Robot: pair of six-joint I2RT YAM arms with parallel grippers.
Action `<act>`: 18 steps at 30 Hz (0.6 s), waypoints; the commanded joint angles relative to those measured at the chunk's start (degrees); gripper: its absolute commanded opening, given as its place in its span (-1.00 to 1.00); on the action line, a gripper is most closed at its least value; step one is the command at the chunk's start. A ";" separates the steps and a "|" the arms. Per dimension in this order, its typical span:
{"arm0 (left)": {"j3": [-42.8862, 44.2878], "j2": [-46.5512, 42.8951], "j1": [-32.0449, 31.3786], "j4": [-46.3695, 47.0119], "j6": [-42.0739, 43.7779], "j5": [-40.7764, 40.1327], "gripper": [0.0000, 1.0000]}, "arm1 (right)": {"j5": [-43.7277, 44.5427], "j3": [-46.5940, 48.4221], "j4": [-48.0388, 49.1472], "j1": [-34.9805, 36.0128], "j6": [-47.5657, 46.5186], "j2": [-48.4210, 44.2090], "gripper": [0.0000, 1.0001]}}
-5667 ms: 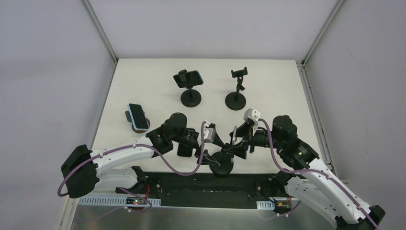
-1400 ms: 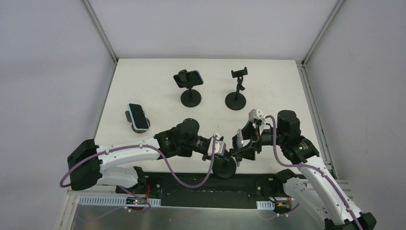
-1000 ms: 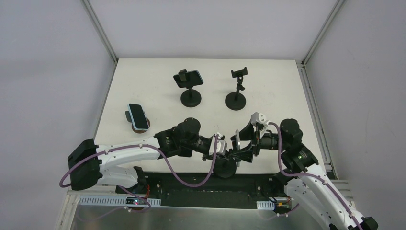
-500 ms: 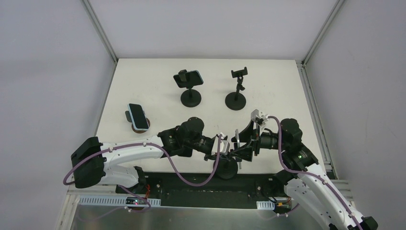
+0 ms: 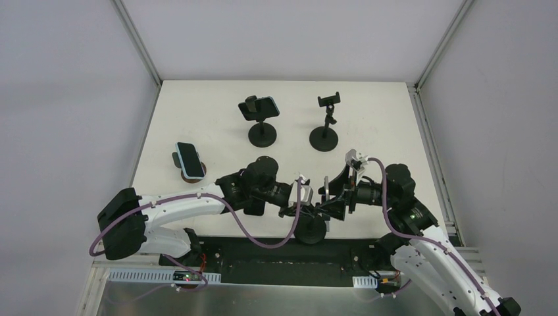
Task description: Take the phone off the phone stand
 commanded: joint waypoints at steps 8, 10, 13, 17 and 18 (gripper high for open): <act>2.49 2.39 7.36 0.08 -0.17 -4.32 -1.00 | -4.86 0.41 -1.13 7.31 -0.13 -3.26 -1.00; 2.91 2.84 7.66 0.09 -0.31 -4.00 -1.00 | -4.23 0.43 -1.86 7.97 -0.84 -3.07 -1.00; 3.48 3.58 7.76 0.05 -0.38 -3.88 -1.00 | -3.23 0.23 -3.20 8.55 -1.30 -2.95 -1.00; 3.61 3.45 7.72 0.09 0.05 -3.18 -0.97 | -0.65 -0.22 -4.53 8.78 -4.08 -3.89 -1.00; 3.60 3.19 7.72 0.09 0.34 -2.79 -0.90 | 0.29 -0.33 -4.79 8.77 -4.59 -4.28 -1.00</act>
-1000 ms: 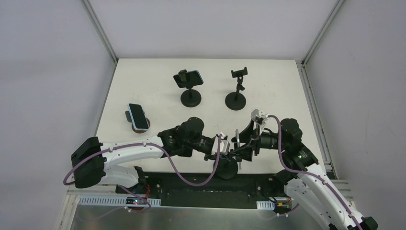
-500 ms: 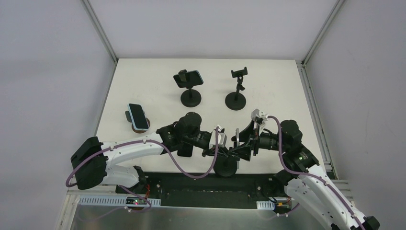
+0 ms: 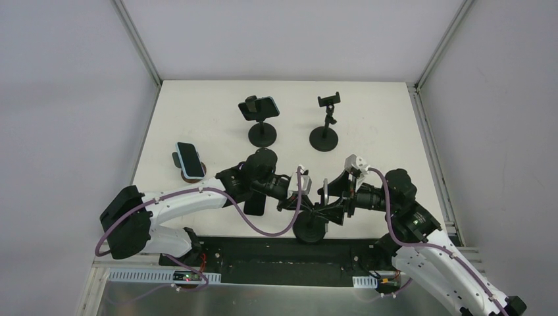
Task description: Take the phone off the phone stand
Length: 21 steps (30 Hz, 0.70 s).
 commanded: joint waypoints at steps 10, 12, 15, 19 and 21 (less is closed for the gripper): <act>2.09 -2.42 2.55 2.21 1.77 3.87 0.02 | 1.90 -1.15 -4.62 2.67 -3.52 -3.43 -1.00; 2.43 -2.28 2.22 2.21 1.74 4.06 0.05 | 1.59 -1.03 -4.42 2.66 -3.43 -2.72 -1.00; 3.50 -1.68 1.68 2.19 1.40 5.00 0.06 | 1.64 -0.84 -4.04 2.64 -3.39 -2.26 -1.00; 4.59 -1.42 -0.18 2.21 1.31 7.81 0.08 | 2.56 -0.80 -3.66 2.65 -3.42 -2.39 -1.00; 4.75 -1.64 -1.05 2.21 0.92 9.22 0.10 | 2.92 -0.76 -3.66 2.72 -3.47 -2.54 -1.00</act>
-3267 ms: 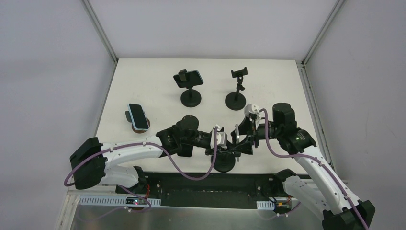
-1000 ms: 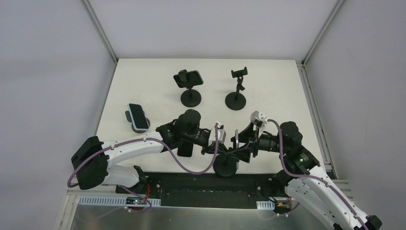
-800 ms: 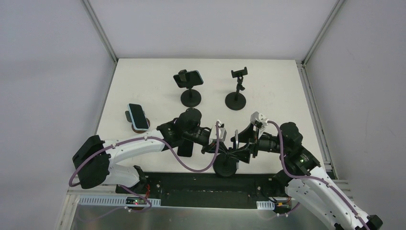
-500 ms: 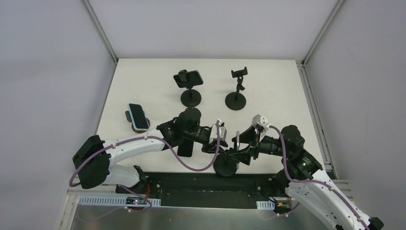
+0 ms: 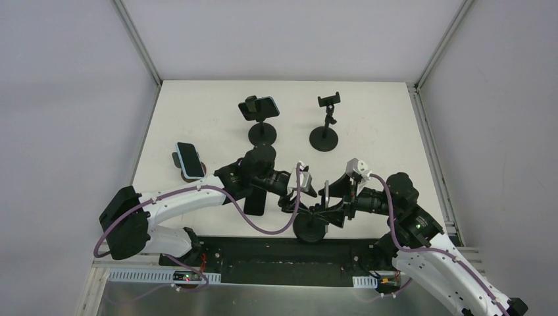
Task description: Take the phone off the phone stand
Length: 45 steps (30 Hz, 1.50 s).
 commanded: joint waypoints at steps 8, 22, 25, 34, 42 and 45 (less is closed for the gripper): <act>3.28 -1.29 -4.66 2.09 -0.88 4.17 0.15 | -0.49 -0.62 -1.15 0.59 -0.37 0.61 -1.00; 7.21 4.09 -5.60 2.10 -1.38 1.17 0.09 | -0.60 -1.98 0.86 0.57 0.49 -0.54 -1.00; 7.84 4.94 -5.60 2.10 -1.57 0.43 0.09 | -0.51 -2.27 0.98 0.57 0.67 -0.76 -1.00; 10.12 6.24 -5.62 2.09 -1.64 -1.84 0.06 | -0.19 -2.80 1.55 0.57 1.22 -1.34 -1.00; 10.04 5.25 -5.62 2.57 -1.69 -5.42 -0.04 | 0.72 -3.04 1.70 0.57 1.69 -1.64 -1.00; 9.26 4.19 -5.60 3.20 -1.92 -6.96 -0.06 | 2.20 -3.61 2.80 0.61 2.71 -2.23 -1.00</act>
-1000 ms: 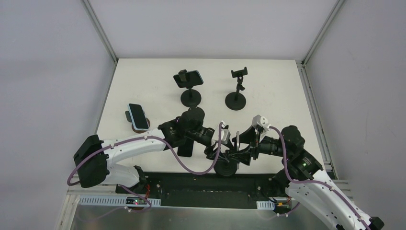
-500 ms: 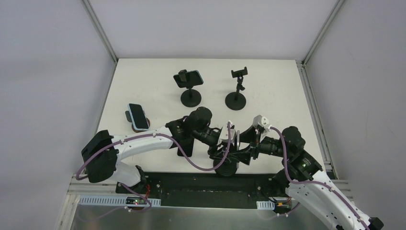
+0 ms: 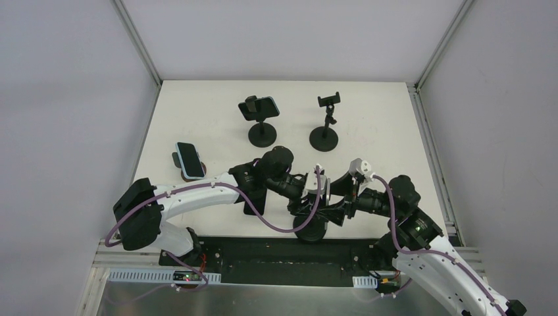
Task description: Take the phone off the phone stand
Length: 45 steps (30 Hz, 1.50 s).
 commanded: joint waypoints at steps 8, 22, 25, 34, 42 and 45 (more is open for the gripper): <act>-0.56 -6.07 -0.43 16.36 -2.85 -7.30 -0.04 | 5.44 -4.86 4.91 0.61 4.53 -3.90 -1.00; 0.59 -4.49 -0.42 20.79 -7.59 1.20 0.18 | 6.28 -6.14 5.71 0.68 5.57 -3.84 -1.00; 0.87 -4.84 -0.43 21.48 -8.31 2.44 0.41 | 6.55 -6.52 6.06 0.63 5.76 -4.04 -1.00; 3.03 -3.20 -0.46 22.71 -10.90 2.98 0.24 | 6.69 -6.63 6.36 0.68 5.94 -4.04 -1.00; 2.23 -3.29 0.07 22.95 -12.30 1.82 -1.00 | 8.87 -5.94 5.35 0.64 5.73 -5.04 -0.96; 1.02 -4.46 1.94 22.95 -13.04 2.74 -1.00 | 8.51 -4.30 3.80 0.63 5.08 -4.63 -0.61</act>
